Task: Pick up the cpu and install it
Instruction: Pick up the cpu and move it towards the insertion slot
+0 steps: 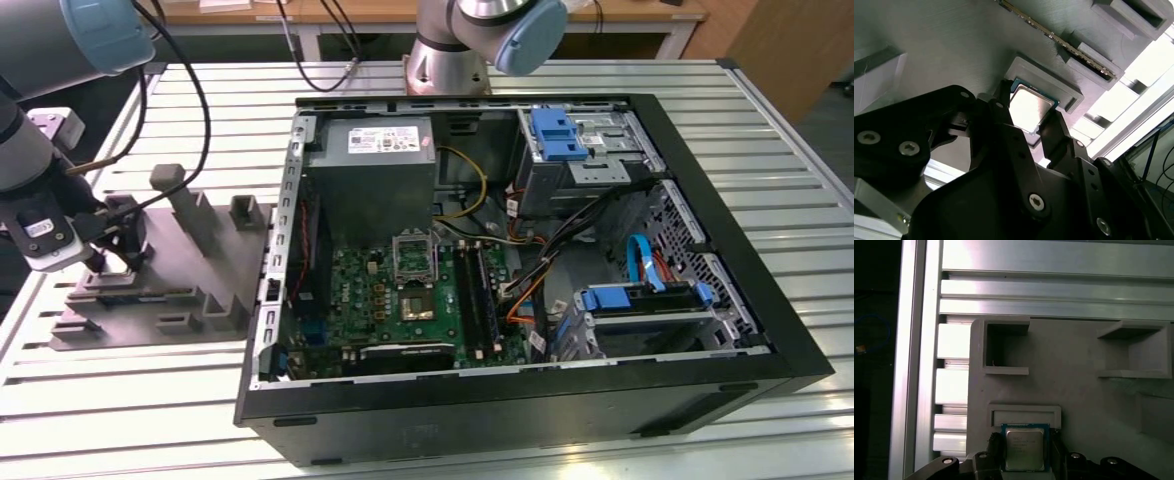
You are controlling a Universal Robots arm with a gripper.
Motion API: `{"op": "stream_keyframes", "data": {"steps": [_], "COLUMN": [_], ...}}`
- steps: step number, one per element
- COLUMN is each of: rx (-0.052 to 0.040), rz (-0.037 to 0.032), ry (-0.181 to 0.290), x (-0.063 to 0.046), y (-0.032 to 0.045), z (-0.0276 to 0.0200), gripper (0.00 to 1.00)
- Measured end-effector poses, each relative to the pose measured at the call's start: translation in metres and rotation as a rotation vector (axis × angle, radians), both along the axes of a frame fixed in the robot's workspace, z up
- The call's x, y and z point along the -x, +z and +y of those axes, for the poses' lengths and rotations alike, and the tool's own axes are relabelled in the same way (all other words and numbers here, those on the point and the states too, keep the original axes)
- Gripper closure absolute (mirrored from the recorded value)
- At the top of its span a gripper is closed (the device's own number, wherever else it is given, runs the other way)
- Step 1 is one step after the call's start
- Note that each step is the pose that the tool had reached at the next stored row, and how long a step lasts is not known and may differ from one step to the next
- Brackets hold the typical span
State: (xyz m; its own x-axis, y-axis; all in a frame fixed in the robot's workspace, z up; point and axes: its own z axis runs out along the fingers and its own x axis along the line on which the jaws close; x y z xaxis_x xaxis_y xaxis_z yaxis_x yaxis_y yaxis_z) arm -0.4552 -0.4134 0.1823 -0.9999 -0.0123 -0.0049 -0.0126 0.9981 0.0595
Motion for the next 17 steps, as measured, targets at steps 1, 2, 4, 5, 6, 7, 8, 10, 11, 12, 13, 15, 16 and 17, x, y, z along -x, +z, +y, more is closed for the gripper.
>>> {"op": "stream_keyframes", "data": {"steps": [1,2,4,5,6,7,8,10,11,12,13,15,16,17], "rx": [0.0001,0.0,0.0,0.0,0.0,0.0001,0.0001,0.0,0.0,0.0,0.0,0.0,0.0,0.0], "rz": [0.0,0.0,0.0001,0.0,0.0001,0.0001,0.0001,0.0001,0.0001,0.0001,0.0001,0.0,0.0,0.0001], "ry": [-0.001,-0.001,-0.002,-0.003,-0.004,-0.004,-0.005,-0.006,-0.006,-0.006,-0.006,-0.006,-0.006,-0.006], "x": [0.0,0.0,-0.0001,-0.0001,-0.0001,-0.0001,-0.0001,-0.0001,-0.0001,-0.0001,-0.0001,-0.0001,-0.0001,-0.0001], "y": [0.0,0.0,0.0,0.0,0.0,0.0,0.0001,0.0,0.0,0.0001,0.0,0.0,0.0,0.0], "z": [0.0,0.0,0.0,0.0,0.0,0.0,0.0001,0.0001,0.0001,0.0001,0.0001,0.0001,0.0001,0.0001], "gripper": [0.49,0.49,0.49,0.49,0.49,0.5,0.5,0.53,0.53,0.53,0.53,0.53,0.53,0.53]}}
